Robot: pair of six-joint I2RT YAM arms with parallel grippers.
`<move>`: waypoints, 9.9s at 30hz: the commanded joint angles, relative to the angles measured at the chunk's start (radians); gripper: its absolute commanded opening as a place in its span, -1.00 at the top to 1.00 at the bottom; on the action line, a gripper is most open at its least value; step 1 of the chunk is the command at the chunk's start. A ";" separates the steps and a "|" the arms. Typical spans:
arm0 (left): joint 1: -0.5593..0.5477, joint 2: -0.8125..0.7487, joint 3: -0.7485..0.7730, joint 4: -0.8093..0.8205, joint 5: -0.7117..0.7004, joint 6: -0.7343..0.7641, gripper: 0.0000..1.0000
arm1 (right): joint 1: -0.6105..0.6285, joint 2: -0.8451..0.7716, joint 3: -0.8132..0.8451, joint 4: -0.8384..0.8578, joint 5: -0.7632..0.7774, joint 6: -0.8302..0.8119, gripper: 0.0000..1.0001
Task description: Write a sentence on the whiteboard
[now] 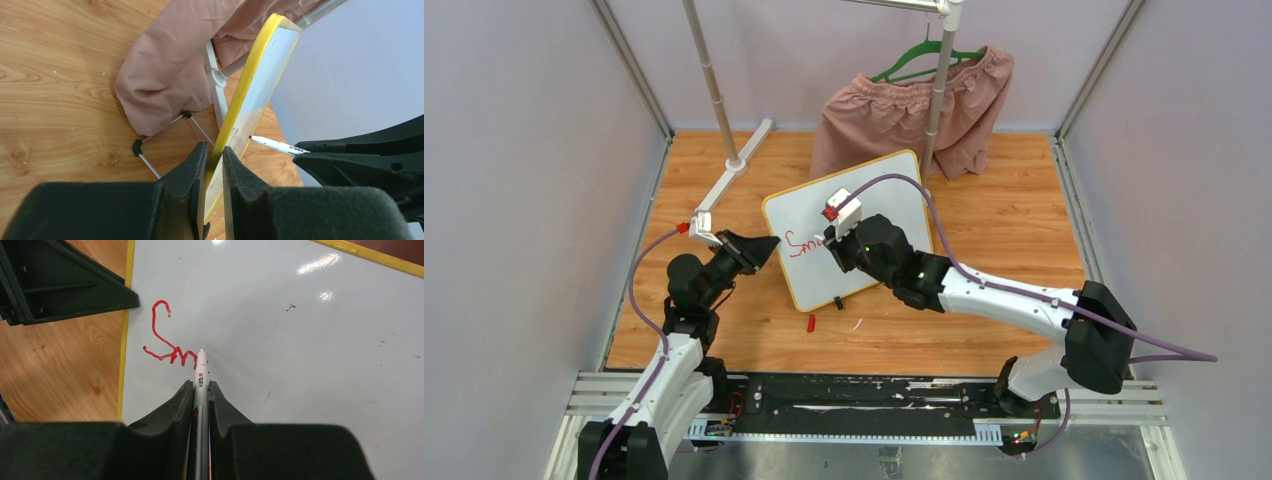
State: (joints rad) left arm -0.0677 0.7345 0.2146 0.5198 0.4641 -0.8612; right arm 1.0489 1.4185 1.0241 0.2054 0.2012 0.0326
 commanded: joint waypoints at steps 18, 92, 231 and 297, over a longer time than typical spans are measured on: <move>0.002 -0.013 -0.008 0.014 0.016 -0.007 1.00 | -0.010 0.030 0.022 -0.025 0.054 -0.005 1.00; 0.003 -0.012 -0.008 0.013 0.016 -0.007 1.00 | -0.050 0.009 -0.003 -0.015 0.024 0.041 1.00; 0.003 -0.009 -0.013 0.013 0.016 -0.007 1.00 | -0.082 -0.006 -0.036 -0.004 -0.018 0.080 1.00; 0.002 -0.004 -0.009 0.014 0.025 -0.009 1.00 | -0.096 -0.261 -0.196 -0.035 0.035 0.060 1.00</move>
State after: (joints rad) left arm -0.0673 0.7330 0.2062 0.5228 0.4603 -0.8646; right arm 0.9676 1.1774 0.8642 0.1921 0.1940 0.1101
